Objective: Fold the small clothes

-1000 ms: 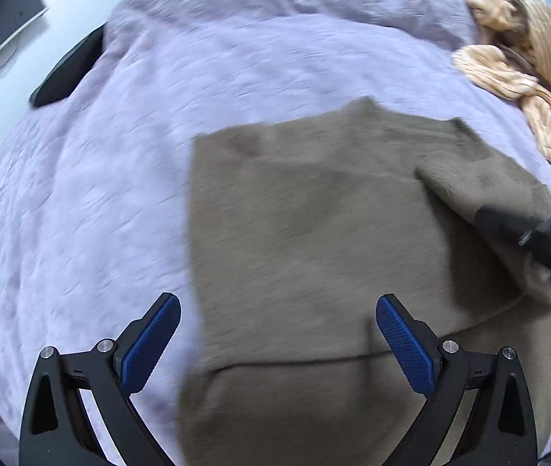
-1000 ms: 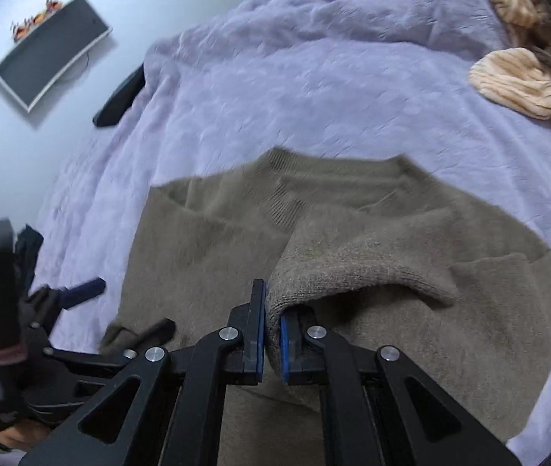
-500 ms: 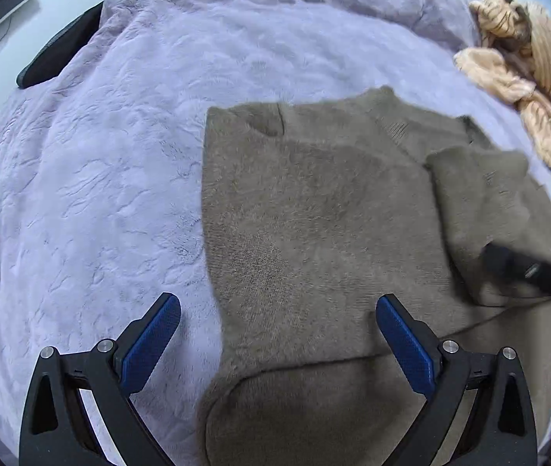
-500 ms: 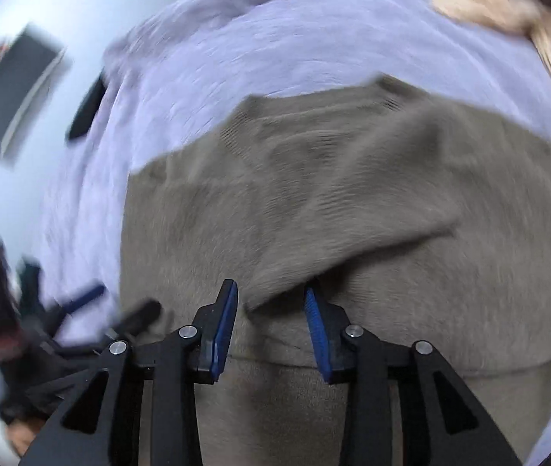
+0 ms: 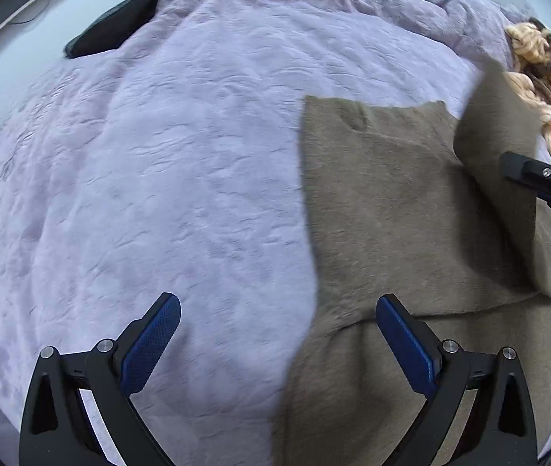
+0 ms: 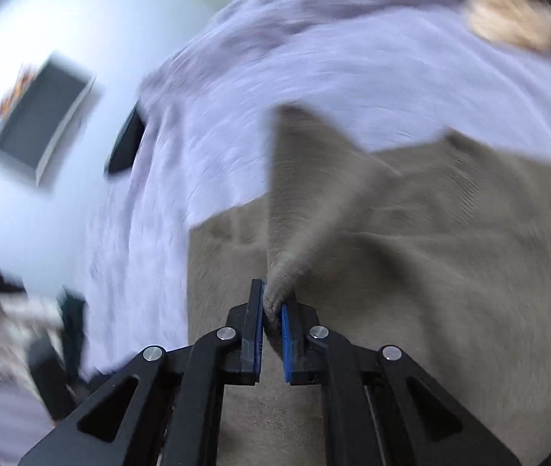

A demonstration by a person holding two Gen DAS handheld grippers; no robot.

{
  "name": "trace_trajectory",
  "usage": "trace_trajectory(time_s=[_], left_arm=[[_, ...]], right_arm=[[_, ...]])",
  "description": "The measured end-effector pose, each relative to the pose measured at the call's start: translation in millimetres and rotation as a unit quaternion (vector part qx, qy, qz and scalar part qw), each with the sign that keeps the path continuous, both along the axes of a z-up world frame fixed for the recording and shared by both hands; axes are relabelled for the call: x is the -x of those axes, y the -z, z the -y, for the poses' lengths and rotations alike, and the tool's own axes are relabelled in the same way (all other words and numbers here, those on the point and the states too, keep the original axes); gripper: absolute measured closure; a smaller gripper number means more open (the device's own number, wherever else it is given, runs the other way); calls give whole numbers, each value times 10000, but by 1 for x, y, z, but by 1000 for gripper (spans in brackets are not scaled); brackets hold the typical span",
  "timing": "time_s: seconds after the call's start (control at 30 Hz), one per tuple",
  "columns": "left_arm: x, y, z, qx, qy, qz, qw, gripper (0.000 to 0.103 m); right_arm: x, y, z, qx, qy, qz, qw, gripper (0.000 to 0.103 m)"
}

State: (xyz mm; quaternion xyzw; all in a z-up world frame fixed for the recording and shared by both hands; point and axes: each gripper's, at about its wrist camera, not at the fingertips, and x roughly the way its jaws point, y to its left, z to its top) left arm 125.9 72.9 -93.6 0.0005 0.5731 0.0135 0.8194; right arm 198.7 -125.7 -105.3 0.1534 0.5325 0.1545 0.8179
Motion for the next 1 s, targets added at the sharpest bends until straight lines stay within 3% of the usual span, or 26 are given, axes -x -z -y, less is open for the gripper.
trace_trajectory(time_s=[0.1,0.23,0.27,0.4,0.47,0.6,0.7,0.8,0.9,1.0], left_arm=[[8,3,-19,-48,-261,-76,9996,2],[16,6,-42,3,-467,-198,9987,2],[16,5,-45,22,-463,-186,9988,2],[9,-3,-45,223,-248,-119,9994,2],[3,-10,-38,404,-52,-54,9992,2],[-13,-23,-14,878,353,-14,9955,2],[-26,-26,11,769,609,73,9952,2],[-43,-20,31,615,700,113,9956,2],[-62,-4,41,437,620,-70,9971,2],[-70,15,51,123,567,-272,9979,2]], right_arm=[[6,16,-60,1051,-1031,94,9891,94],[25,48,-91,1828,-1661,-137,9689,90],[30,50,-94,1923,-1701,-103,9664,87],[49,35,-98,1937,-1893,-29,9626,52],[55,22,-87,1671,-1765,-77,9700,52],[59,7,-20,925,-680,-483,9922,52],[73,2,63,310,657,-838,9938,52],[99,9,146,-136,1863,-1153,9756,51],[120,22,207,-563,2734,-1341,9508,51],[130,43,242,-1089,3284,-1473,9266,52]])
